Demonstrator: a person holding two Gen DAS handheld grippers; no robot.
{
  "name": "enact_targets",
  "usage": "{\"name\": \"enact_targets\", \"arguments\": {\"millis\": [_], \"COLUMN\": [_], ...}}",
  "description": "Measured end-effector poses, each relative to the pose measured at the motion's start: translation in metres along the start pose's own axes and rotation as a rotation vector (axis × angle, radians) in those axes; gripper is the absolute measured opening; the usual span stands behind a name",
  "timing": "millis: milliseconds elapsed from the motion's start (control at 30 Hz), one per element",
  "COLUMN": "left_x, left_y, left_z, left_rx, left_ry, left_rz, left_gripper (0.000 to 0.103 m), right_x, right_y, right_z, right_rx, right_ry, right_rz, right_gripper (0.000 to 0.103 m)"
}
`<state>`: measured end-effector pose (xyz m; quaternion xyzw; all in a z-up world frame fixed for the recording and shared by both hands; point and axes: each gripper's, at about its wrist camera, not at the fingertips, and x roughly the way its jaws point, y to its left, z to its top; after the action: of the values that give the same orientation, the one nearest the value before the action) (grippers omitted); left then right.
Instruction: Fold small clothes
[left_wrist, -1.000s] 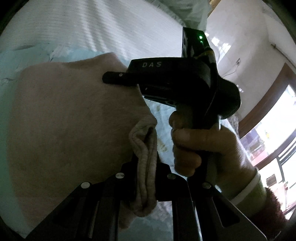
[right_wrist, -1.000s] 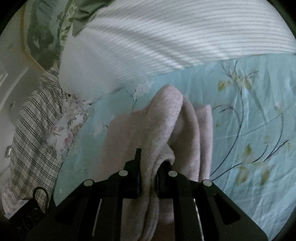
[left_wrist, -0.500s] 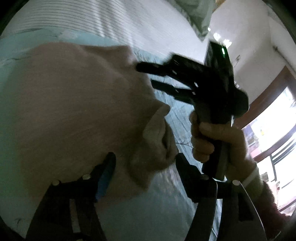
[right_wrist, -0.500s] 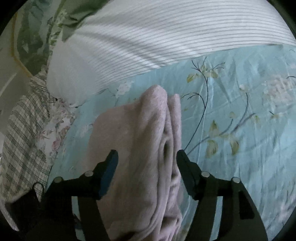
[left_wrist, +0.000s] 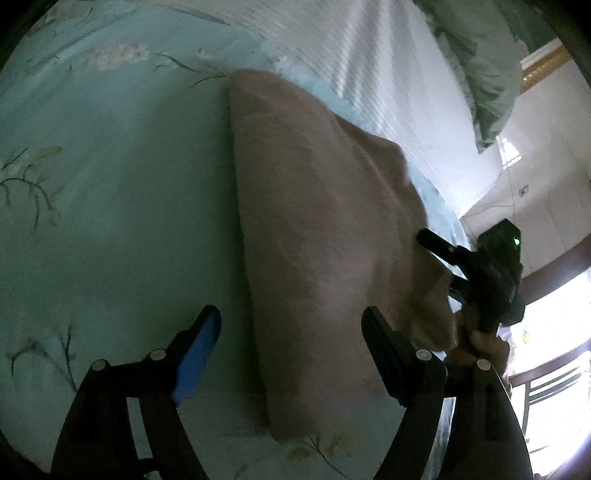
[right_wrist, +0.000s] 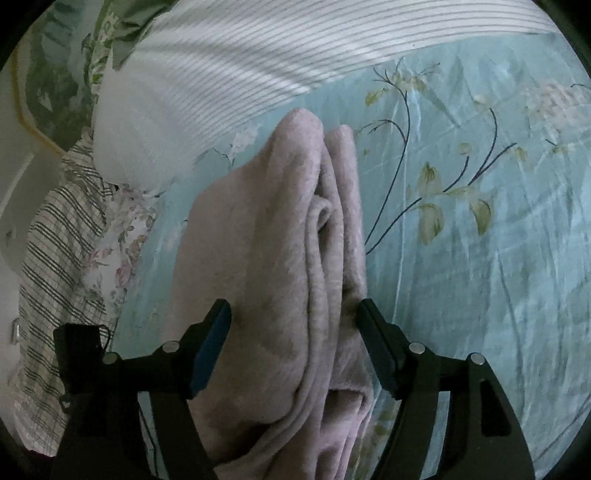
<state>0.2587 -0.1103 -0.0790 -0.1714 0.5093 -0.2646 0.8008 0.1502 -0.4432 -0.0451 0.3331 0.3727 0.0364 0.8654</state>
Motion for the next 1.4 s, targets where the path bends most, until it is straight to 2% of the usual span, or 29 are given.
{"name": "enact_targets", "arguments": {"millis": [200,233,300,333,367,467,567,633,767,933,1033,1100,1200,1267,1367,1400], "left_x": [0.026,0.031,0.039,0.045,0.052,0.038,0.005,-0.023,-0.077,-0.127,-0.131,-0.128,-0.126,-0.126,-0.125,-0.128], "left_y": [0.001,0.000,-0.003,-0.004,-0.008,-0.012,-0.015,-0.008,0.024,0.058,0.080,0.093,0.097,0.100,0.097,0.096], "left_z": [0.018,0.018,0.023,0.026,0.031,0.032,0.029,0.022,0.006,-0.026,-0.042,-0.051,-0.063,-0.068,-0.070,-0.071], "left_rx": [-0.026,-0.022,-0.023,-0.023,-0.021,0.013,0.048,0.073,0.060,0.089,0.053,0.024,0.017,0.021,0.027,0.026], "left_ry": [0.010,0.012,0.016,0.015,0.017,-0.001,-0.042,-0.065,-0.076,-0.118,-0.103,-0.087,-0.093,-0.096,-0.093,-0.099], "left_rz": [-0.030,-0.041,-0.053,-0.052,-0.060,-0.083,-0.110,-0.098,-0.096,-0.020,0.017,0.041,0.066,0.092,0.169,0.186], "left_gripper": [0.079,0.078,0.063,0.046,0.037,0.029,0.028,0.028,0.027,0.028,0.028,0.028,0.030,0.036,0.050,0.052], "right_x": [0.020,0.023,0.029,0.028,0.025,0.016,0.020,0.032,0.057,0.084,0.094,0.094,0.091,0.087,0.077,0.072], "right_y": [-0.009,-0.007,-0.005,-0.004,-0.001,0.013,0.039,0.060,0.101,0.135,0.136,0.128,0.123,0.123,0.126,0.126], "right_z": [0.009,0.008,0.005,0.003,0.001,-0.008,-0.028,-0.047,-0.079,-0.112,-0.124,-0.128,-0.131,-0.132,-0.133,-0.133], "right_rx": [0.040,0.034,0.058,0.071,0.081,0.104,0.095,0.078,0.034,-0.020,-0.021,0.008,0.029,0.026,0.010,0.002], "right_ry": [0.055,0.073,0.105,0.102,0.092,0.063,0.066,0.079,0.109,0.137,0.133,0.128,0.127,0.121,0.104,0.090], "right_rz": [0.056,0.052,0.059,0.061,0.065,0.111,0.167,0.214,0.279,0.296,0.256,0.260,0.244,0.223,0.176,0.161], "right_gripper": [0.074,0.067,0.048,0.043,0.041,0.037,0.037,0.036,0.036,0.036,0.037,0.038,0.044,0.047,0.053,0.054]}}
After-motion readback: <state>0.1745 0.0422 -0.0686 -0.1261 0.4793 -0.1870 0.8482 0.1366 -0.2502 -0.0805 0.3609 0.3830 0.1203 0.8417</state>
